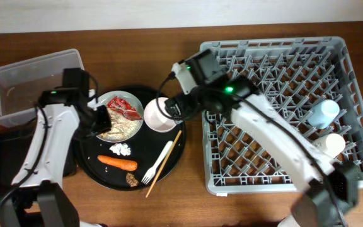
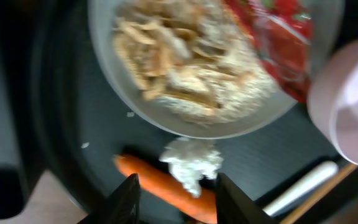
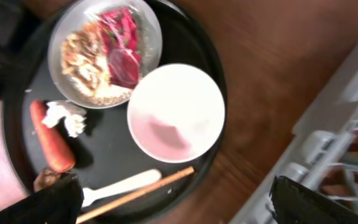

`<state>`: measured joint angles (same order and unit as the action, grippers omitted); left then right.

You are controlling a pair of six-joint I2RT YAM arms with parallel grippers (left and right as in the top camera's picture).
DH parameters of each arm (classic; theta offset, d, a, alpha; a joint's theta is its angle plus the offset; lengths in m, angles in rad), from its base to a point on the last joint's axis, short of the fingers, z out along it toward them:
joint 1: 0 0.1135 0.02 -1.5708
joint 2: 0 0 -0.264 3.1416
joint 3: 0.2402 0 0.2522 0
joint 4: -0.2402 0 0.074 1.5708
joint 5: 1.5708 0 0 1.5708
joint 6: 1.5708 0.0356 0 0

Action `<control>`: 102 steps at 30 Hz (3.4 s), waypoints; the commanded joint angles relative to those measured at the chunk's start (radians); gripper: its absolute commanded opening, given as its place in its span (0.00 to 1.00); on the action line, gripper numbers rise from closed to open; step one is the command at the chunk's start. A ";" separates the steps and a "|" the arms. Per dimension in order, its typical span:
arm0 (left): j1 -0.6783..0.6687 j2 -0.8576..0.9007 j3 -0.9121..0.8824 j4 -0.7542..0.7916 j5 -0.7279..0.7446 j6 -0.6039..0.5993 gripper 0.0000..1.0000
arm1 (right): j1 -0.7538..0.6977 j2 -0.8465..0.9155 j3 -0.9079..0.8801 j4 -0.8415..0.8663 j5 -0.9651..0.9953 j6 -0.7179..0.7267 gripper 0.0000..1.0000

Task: Sort waste into correct bins and load items into the dishwasher rack
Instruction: 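Move the right gripper to the pink bowl on the tray and grasp it, then carry the pink bowl to the rack's upper right and release it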

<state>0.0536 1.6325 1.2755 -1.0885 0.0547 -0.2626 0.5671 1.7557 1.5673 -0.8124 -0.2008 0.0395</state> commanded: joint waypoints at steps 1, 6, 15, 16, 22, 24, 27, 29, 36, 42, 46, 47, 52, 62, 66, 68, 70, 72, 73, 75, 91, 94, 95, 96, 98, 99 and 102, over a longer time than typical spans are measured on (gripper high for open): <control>0.042 -0.006 0.003 -0.009 -0.018 -0.013 0.40 | 0.004 0.117 0.007 0.039 0.048 0.099 0.94; 0.043 -0.006 0.003 -0.008 -0.018 -0.013 0.40 | 0.011 0.247 0.007 0.095 0.048 0.129 0.85; 0.043 -0.006 0.003 -0.006 -0.018 -0.013 0.40 | 0.033 0.363 0.007 0.115 0.048 0.161 0.50; 0.043 -0.006 0.003 -0.005 -0.018 -0.013 0.40 | 0.035 0.364 0.007 0.118 0.049 0.161 0.44; 0.043 -0.006 0.003 -0.005 -0.018 -0.013 0.40 | 0.033 0.359 0.041 0.095 0.071 0.183 0.20; 0.043 -0.006 0.003 -0.005 -0.018 -0.013 0.40 | 0.033 0.344 0.076 0.056 0.129 0.183 0.18; 0.043 -0.006 0.003 -0.005 -0.018 -0.013 0.40 | 0.033 0.308 0.171 -0.043 0.271 0.183 0.09; 0.043 -0.006 0.003 -0.005 -0.018 -0.013 0.40 | 0.028 0.286 0.251 -0.127 0.350 0.183 0.05; 0.043 -0.006 0.003 -0.005 -0.018 -0.013 0.40 | -0.043 0.179 0.410 -0.308 0.409 0.178 0.10; 0.043 -0.006 0.003 -0.005 -0.018 -0.013 0.40 | -0.070 0.190 0.378 -0.341 0.125 0.174 0.40; 0.043 -0.006 0.003 -0.005 -0.018 -0.013 0.41 | -0.023 0.241 0.327 -0.287 0.043 0.102 0.62; 0.043 -0.006 0.003 -0.005 -0.018 -0.013 0.41 | -0.011 0.258 0.318 -0.274 0.043 0.099 0.62; 0.043 -0.006 0.003 -0.005 -0.018 -0.013 0.41 | 0.011 0.348 0.288 -0.214 0.058 0.105 0.62; 0.043 -0.006 0.003 -0.005 -0.018 -0.013 0.41 | 0.010 0.508 0.288 -0.197 0.053 0.138 0.43; 0.043 -0.006 0.003 -0.005 -0.018 -0.013 0.41 | 0.008 0.505 0.293 -0.201 0.055 0.138 0.08; 0.043 -0.006 0.003 -0.005 -0.018 -0.013 0.41 | 0.005 0.487 0.307 -0.216 0.058 0.138 0.04; 0.043 -0.006 0.003 -0.005 -0.018 -0.013 0.41 | -0.006 0.462 0.338 -0.253 0.072 0.138 0.04; 0.043 -0.006 0.003 -0.005 -0.018 -0.013 0.41 | -0.024 0.427 0.391 -0.314 0.118 0.138 0.04; 0.043 -0.006 0.003 -0.005 -0.018 -0.013 0.41 | -0.037 0.403 0.425 -0.354 0.159 0.138 0.04; 0.043 -0.006 0.003 -0.005 -0.018 -0.013 0.41 | -0.061 0.356 0.483 -0.417 0.238 0.138 0.04; 0.043 -0.006 0.003 -0.005 -0.018 -0.013 0.41 | -0.455 0.084 0.502 -0.748 1.250 0.730 0.04; 0.043 -0.006 0.003 -0.005 -0.018 -0.013 0.41 | -0.528 0.085 0.418 -0.663 1.253 0.744 0.04; 0.043 -0.006 0.003 -0.005 -0.018 -0.013 0.41 | -0.554 0.088 0.380 -0.621 1.253 0.744 0.04; 0.043 -0.006 0.003 -0.005 -0.018 -0.013 0.41 | -0.581 0.091 0.337 -0.575 1.253 0.743 0.04; 0.043 -0.006 0.003 -0.005 -0.018 -0.013 0.41 | -0.623 0.105 0.270 -0.492 1.253 0.713 0.04; 0.043 -0.006 0.003 -0.005 -0.018 -0.013 0.41 | -0.635 0.116 0.241 -0.444 1.253 0.677 0.04; 0.043 -0.006 0.003 -0.004 -0.018 -0.013 0.41 | -0.640 0.169 0.175 -0.283 1.264 0.531 0.04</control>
<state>0.0929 1.6325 1.2755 -1.0954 0.0441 -0.2661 -0.0750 1.8816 1.7794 -1.1656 1.0164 0.6765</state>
